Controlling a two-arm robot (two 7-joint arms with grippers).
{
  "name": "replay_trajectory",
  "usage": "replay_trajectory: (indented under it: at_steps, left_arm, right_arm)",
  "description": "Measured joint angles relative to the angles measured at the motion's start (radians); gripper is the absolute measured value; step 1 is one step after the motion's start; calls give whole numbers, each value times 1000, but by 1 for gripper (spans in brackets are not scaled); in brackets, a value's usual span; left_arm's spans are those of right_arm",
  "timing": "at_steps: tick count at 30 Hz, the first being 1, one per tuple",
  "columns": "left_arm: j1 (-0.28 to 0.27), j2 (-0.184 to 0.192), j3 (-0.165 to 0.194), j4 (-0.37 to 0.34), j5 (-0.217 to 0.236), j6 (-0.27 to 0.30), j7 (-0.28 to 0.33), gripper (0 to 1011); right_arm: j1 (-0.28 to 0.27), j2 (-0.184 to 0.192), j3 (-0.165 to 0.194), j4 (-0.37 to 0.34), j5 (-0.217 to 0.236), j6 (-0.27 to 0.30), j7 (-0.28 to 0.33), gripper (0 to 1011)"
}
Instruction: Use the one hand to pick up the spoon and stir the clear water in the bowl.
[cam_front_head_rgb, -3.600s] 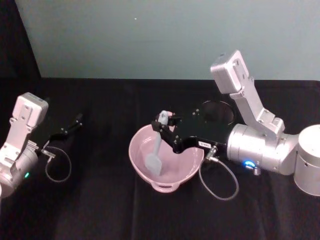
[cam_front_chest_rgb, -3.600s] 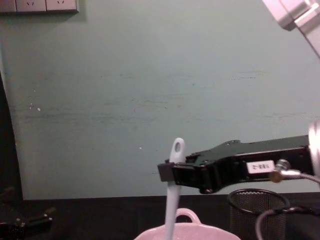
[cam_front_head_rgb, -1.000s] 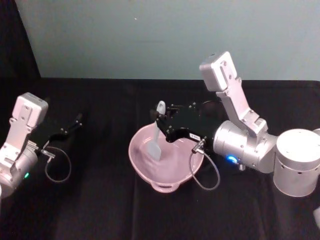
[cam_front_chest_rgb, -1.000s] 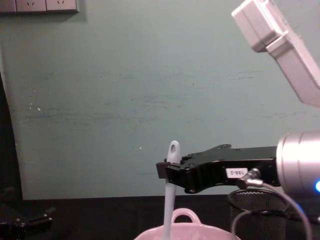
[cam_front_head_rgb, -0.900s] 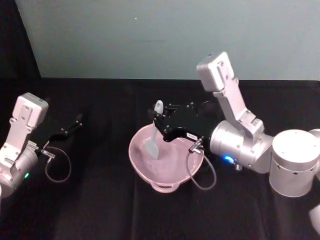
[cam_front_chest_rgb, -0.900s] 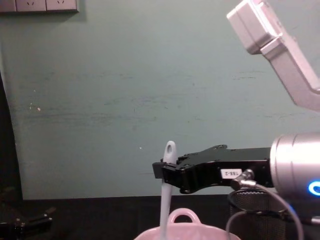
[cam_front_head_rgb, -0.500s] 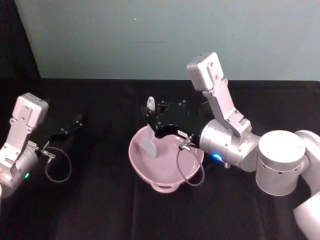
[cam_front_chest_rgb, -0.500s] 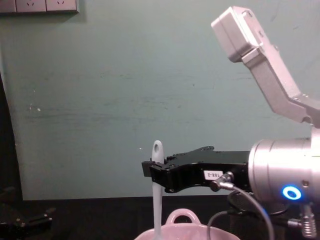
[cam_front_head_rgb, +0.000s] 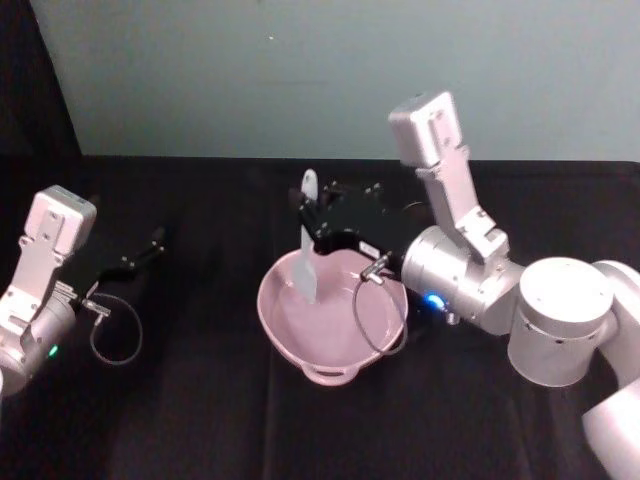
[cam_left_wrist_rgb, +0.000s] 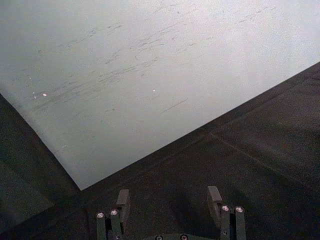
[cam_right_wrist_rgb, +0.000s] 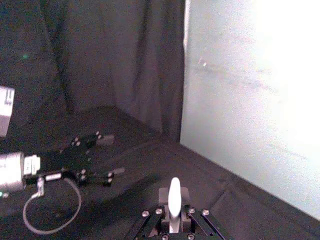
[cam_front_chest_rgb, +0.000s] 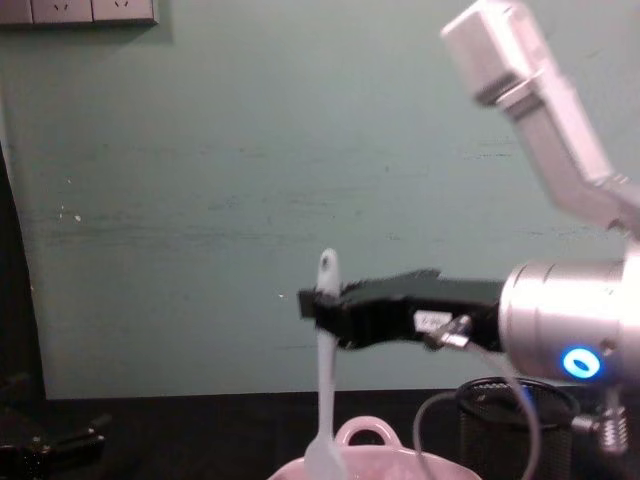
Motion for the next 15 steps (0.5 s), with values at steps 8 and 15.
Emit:
replay_trajectory:
  at_steps: [8, 15]
  left_arm:
    - [0, 0, 0, 0, 0, 0, 0, 1011]
    - [0, 0, 0, 0, 0, 0, 0, 1011]
  right_arm:
    - [-56, 13, 88, -94, 53, -4, -31, 121]
    - [-116, 0, 192, -178, 145, 39, -96, 121]
